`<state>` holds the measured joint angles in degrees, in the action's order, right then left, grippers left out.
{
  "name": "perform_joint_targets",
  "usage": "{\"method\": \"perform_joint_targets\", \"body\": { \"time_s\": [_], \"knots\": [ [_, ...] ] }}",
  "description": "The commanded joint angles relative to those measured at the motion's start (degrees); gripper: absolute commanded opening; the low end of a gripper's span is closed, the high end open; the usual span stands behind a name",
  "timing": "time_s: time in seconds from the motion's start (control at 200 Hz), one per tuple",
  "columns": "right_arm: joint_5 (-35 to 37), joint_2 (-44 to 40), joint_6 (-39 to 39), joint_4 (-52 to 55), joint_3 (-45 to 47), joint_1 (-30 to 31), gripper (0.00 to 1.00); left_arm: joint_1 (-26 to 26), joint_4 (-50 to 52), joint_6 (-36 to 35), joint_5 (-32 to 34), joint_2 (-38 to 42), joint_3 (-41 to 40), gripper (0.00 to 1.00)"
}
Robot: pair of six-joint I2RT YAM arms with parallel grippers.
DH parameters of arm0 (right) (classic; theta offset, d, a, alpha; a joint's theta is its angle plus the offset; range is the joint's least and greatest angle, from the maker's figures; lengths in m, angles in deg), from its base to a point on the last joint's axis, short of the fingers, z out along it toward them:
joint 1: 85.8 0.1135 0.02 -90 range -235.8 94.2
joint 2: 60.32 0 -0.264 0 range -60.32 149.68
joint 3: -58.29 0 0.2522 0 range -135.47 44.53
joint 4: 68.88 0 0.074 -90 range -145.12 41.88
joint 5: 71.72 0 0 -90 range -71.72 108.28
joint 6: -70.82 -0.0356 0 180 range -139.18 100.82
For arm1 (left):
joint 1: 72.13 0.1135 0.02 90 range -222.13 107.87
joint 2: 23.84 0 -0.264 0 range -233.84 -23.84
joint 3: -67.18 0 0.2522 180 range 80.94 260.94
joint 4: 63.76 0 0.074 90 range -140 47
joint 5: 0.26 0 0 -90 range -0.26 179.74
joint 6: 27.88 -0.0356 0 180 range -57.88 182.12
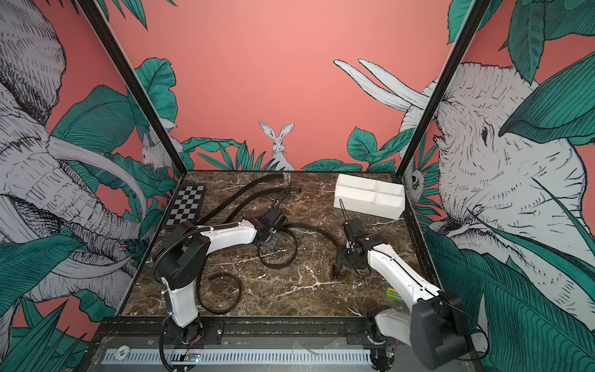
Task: Place the belts into the storage roll
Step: Roll the belt at the center of the board.
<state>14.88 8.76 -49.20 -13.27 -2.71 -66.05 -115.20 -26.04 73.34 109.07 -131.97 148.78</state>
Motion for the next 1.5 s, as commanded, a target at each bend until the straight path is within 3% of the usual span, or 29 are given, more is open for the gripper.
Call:
{"method": "perform_joint_targets", "body": {
  "time_s": [0.0,0.215,0.435,0.58,0.7,0.78,0.88,0.965,1.195,1.33,1.496],
  "knots": [
    [2.44,4.39,6.79,-1.07,-6.42,0.2,0.68,0.27,1.33,-1.5,0.55,-0.33,1.68,0.0],
    [-1.52,27.76,16.84,-9.8,-21.64,0.63,0.7,0.79,1.27,-2.12,-0.87,-0.67,2.04,0.0],
    [-3.81,42.14,20.74,-11.49,-34.58,2.22,0.68,0.96,3.19,-1.4,-0.25,-1.02,1.78,0.0],
    [-5.23,44.7,19.79,-12.78,-33.73,2.31,0.57,1.68,5.78,-0.05,1.13,-2.11,2.89,0.0],
    [-2.53,44.48,19.45,-13.21,-30.2,2.01,0.38,2.41,7.48,0.59,2.64,-2.9,4.15,0.0],
    [-2.55,43.26,18.7,-14.28,-26.42,1.32,0.3,2.55,8.53,0.56,3.29,-3.59,5.31,0.0],
    [-1.33,40.81,17.67,-15.39,-22.62,0.5,0.28,4.51,10.0,0.2,3.87,-4.57,7.06,0.0],
    [-0.95,38.17,17.53,-15.9,-20.59,-0.14,0.32,4.95,10.23,-0.1,3.12,-5.15,7.92,0.0],
    [-1.8,30.18,20.13,-19.34,-19.17,-0.23,0.6,4.95,8.14,-0.33,0.21,-4.44,6.77,0.0],
    [-5.76,31.91,23.61,-19.8,-22.58,0.56,0.7,5.0,7.82,-0.5,-0.09,-4.08,6.57,0.0],
    [-8.18,38.85,29.41,-15.12,-31.14,4.05,0.75,4.98,7.7,-0.72,0.08,-3.87,6.68,0.0]
  ]
}}
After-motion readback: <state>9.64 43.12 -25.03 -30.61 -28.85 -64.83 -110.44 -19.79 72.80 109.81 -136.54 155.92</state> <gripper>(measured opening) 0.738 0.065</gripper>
